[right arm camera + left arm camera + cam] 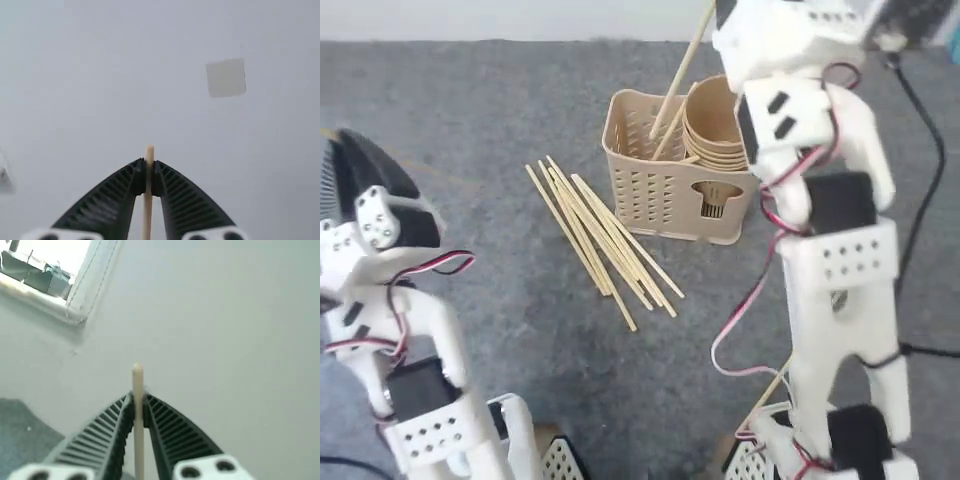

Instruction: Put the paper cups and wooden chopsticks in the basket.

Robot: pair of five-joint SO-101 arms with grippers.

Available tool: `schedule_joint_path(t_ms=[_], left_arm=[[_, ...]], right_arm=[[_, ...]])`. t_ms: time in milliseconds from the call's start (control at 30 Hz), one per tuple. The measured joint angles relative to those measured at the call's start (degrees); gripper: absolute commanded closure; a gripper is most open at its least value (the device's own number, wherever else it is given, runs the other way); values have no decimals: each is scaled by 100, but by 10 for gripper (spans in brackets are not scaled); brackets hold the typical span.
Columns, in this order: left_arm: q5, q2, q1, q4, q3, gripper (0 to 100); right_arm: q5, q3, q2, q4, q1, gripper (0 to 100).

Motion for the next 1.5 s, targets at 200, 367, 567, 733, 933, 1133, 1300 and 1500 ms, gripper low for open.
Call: schedule_joint_path(t_ms=[200,367,567,733,933,1133,1300,1500], left_arm=[[18,0,35,-993,0,987],[35,-26,527,-1248,0,987],[44,-26,870,-1257,-18,987],[35,-35,1064,-1486,-62,987],[35,738,1688,-1732,-914,987],[44,2233,2382,-1741,-1846,987],[62,3411,3059,-1758,-2277,987],[-220,4791,3385,-2400,-2382,987]], right_arm=[[-26,0,598,0,18,967],[-26,0,1046,0,0,846],[-26,0,1213,0,26,869],[-26,0,862,158,9,871],[-26,0,-607,2013,9,872],[-44,123,-1749,4510,695,872],[-62,1310,-2479,5213,2435,869],[35,3745,-3253,4255,4237,868]])
